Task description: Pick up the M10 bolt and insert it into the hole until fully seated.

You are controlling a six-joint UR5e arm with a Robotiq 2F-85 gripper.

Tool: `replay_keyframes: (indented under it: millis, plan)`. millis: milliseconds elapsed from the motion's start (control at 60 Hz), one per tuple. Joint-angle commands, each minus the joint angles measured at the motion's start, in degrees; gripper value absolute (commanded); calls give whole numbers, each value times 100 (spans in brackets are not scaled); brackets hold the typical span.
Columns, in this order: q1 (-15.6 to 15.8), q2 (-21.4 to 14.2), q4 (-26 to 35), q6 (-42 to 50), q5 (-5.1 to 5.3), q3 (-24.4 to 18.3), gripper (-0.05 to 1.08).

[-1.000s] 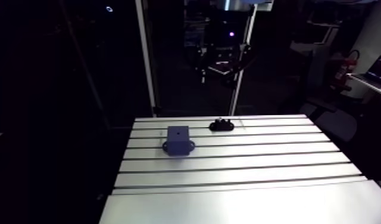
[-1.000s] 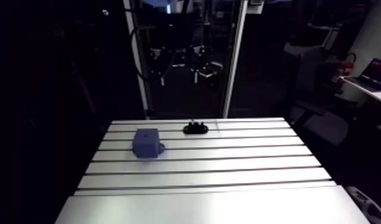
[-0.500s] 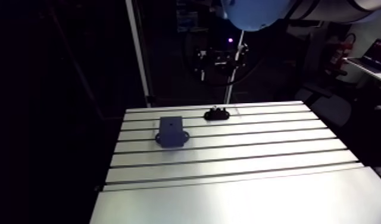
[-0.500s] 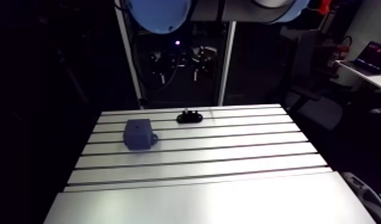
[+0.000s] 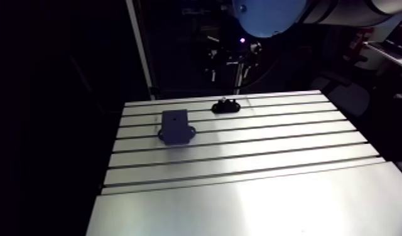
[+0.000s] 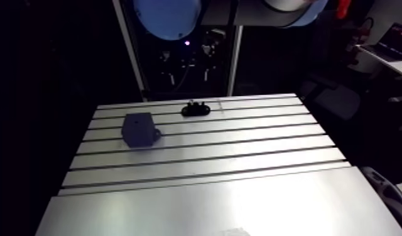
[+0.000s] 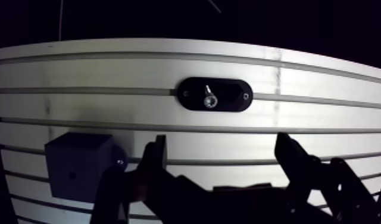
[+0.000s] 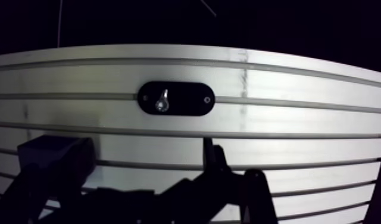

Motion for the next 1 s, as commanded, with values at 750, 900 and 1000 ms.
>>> replay_keyframes:
  millis: [750,900,1000]
  plan:
    - [-25,648,-363,183,14,-127,31]
    - [-25,717,-363,203,14,-153,32]
    - [-25,744,-363,203,14,-155,33]
